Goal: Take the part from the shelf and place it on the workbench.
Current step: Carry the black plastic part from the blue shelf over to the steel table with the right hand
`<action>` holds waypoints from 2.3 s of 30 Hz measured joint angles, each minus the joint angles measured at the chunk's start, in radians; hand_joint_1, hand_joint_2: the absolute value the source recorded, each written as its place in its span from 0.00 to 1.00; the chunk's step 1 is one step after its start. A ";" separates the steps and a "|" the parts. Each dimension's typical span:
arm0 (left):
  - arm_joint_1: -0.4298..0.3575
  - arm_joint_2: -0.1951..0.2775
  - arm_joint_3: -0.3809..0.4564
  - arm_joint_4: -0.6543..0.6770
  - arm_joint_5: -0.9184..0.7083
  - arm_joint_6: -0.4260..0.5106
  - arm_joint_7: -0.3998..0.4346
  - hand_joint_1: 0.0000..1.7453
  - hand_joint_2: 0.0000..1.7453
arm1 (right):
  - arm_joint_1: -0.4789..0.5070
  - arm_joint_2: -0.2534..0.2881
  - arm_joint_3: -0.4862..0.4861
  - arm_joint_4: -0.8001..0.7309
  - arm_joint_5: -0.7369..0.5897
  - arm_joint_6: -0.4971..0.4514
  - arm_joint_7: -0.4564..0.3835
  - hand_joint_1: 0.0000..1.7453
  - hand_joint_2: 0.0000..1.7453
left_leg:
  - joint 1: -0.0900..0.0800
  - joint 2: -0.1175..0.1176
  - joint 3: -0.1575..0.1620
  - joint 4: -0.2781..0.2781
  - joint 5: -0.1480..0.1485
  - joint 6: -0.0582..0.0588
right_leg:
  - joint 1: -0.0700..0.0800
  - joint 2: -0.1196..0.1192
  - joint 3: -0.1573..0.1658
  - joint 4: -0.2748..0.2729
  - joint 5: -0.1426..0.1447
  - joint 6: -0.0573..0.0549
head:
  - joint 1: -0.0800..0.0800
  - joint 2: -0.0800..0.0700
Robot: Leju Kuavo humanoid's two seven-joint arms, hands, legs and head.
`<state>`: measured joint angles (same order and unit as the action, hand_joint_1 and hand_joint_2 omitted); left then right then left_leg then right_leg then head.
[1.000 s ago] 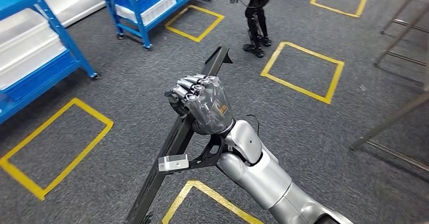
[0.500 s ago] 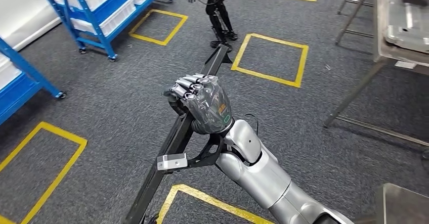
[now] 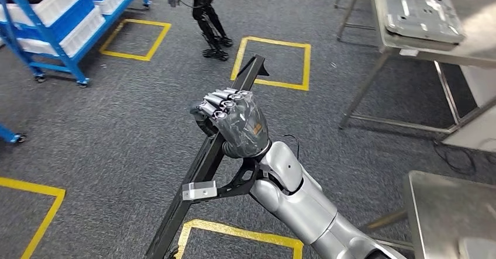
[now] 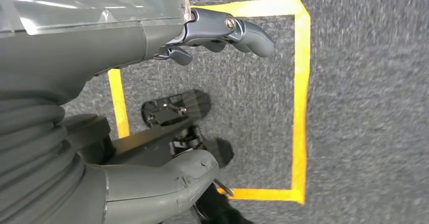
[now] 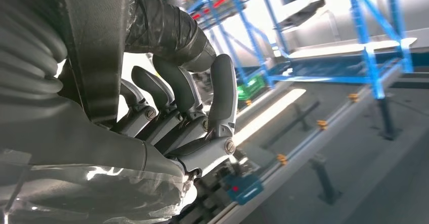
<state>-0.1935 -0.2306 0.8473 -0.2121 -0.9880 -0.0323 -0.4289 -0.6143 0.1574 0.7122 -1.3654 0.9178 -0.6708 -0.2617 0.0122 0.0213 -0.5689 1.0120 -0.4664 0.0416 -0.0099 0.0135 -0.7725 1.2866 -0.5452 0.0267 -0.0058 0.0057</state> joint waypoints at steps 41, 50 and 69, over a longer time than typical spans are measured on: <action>-0.018 -0.004 -0.009 0.000 0.012 0.012 0.010 0.00 1.00 | -0.028 0.013 -0.002 0.006 -0.033 0.002 -0.016 1.00 1.00 | -0.013 0.086 -0.003 0.025 -0.026 -0.025 | 0.025 -0.053 0.155 -0.264 0.107 -0.046 | 0.002 0.000; -0.013 -0.002 -0.010 0.000 0.013 0.014 0.011 0.00 1.00 | -0.032 0.020 -0.003 0.019 -0.036 0.004 -0.020 1.00 1.00 | 0.014 -0.045 -0.070 0.149 -0.039 -0.059 | 0.003 0.066 0.156 -0.252 0.107 -0.048 | 0.002 0.000; -0.020 -0.002 -0.019 0.000 0.007 0.012 0.016 0.00 1.00 | -0.044 0.019 -0.012 0.023 -0.038 0.007 -0.021 1.00 1.00 | 0.001 0.086 -0.005 0.020 -0.016 -0.033 | 0.023 -0.093 0.133 -0.245 0.109 -0.023 | 0.006 0.000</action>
<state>-0.2140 -0.2326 0.8278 -0.2121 -0.9814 -0.0199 -0.4128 -0.6580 0.1759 0.7005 -1.3425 0.8797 -0.6637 -0.2831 0.0129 0.1073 -0.5737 1.0323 -0.4826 0.0088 0.0133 -0.0797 -0.6396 1.0412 -0.4361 0.0038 0.0001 0.0057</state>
